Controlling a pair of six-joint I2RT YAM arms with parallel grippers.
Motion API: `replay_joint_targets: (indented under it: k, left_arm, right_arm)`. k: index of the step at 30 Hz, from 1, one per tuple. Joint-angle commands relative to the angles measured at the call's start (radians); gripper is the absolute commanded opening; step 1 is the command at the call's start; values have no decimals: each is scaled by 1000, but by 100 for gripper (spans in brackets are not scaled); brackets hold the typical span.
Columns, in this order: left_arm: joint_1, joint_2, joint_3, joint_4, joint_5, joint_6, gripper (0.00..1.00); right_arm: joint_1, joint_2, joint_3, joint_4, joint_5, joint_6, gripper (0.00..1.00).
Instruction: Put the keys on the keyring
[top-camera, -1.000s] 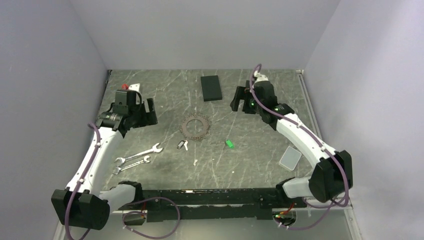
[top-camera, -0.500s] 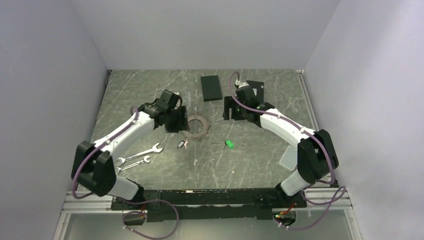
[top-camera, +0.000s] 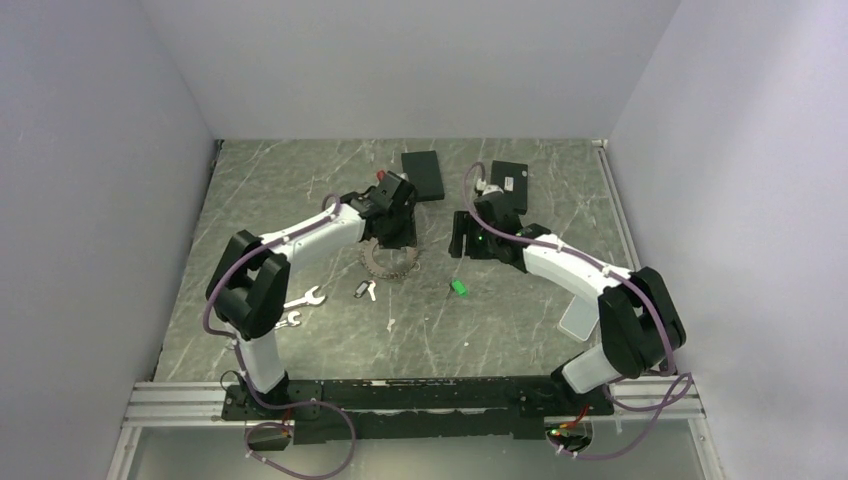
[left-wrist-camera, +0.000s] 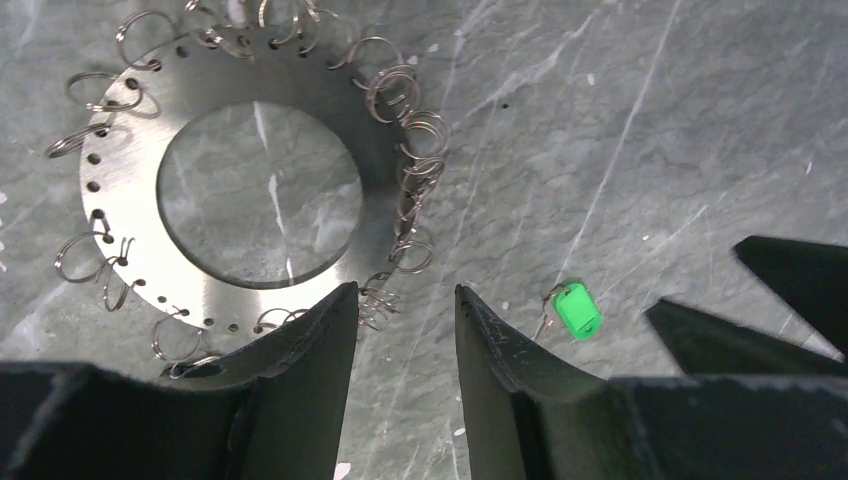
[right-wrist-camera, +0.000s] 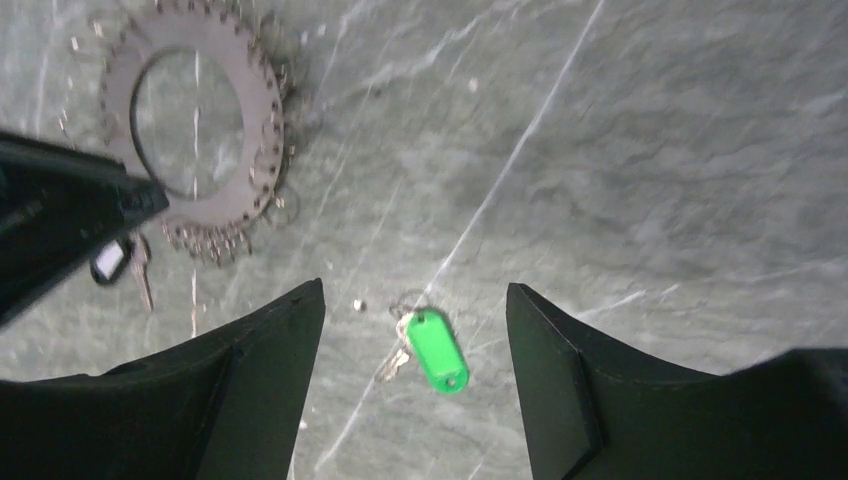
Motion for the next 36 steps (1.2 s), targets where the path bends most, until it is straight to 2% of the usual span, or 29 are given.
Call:
replay_joint_targets:
  k: [1,5,8,11,14,19,27,33,36]
  left_arm:
    - [-10,-6,41,40,-9,83,45]
    - [-12,-42,3,68,69,188,41]
    - [-16,-97,-35,54,85,220,42]
    - [-18,-179,-93,43,87,237,43]
    - [-18,-257,-141,7,81,252,44]
    - [-18,-374,-223,-28,65,257,45]
    - [-18,-513,-299,-62,37,249,45]
    - [-18,-569,-337,-73,14,244,45]
    - [-18,-588,-350,-67,17,239,45]
  right_arm:
    - [61,-42,-67,14,-62,5,69]
    - [75,-36,-114,33,-119,-34,61]
    - [77,31,-81,-7,-137,-78,55]
    - [78,77,-61,-44,-101,-87,55]
    - [82,96,-57,-63,-80,-85,60]
    - [95,146,-33,-101,-17,-106,60]
    - [192,279,67,-225,101,-112,49]
    - [198,296,35,-224,122,-100,28]
    - [199,309,32,-216,126,-107,14]
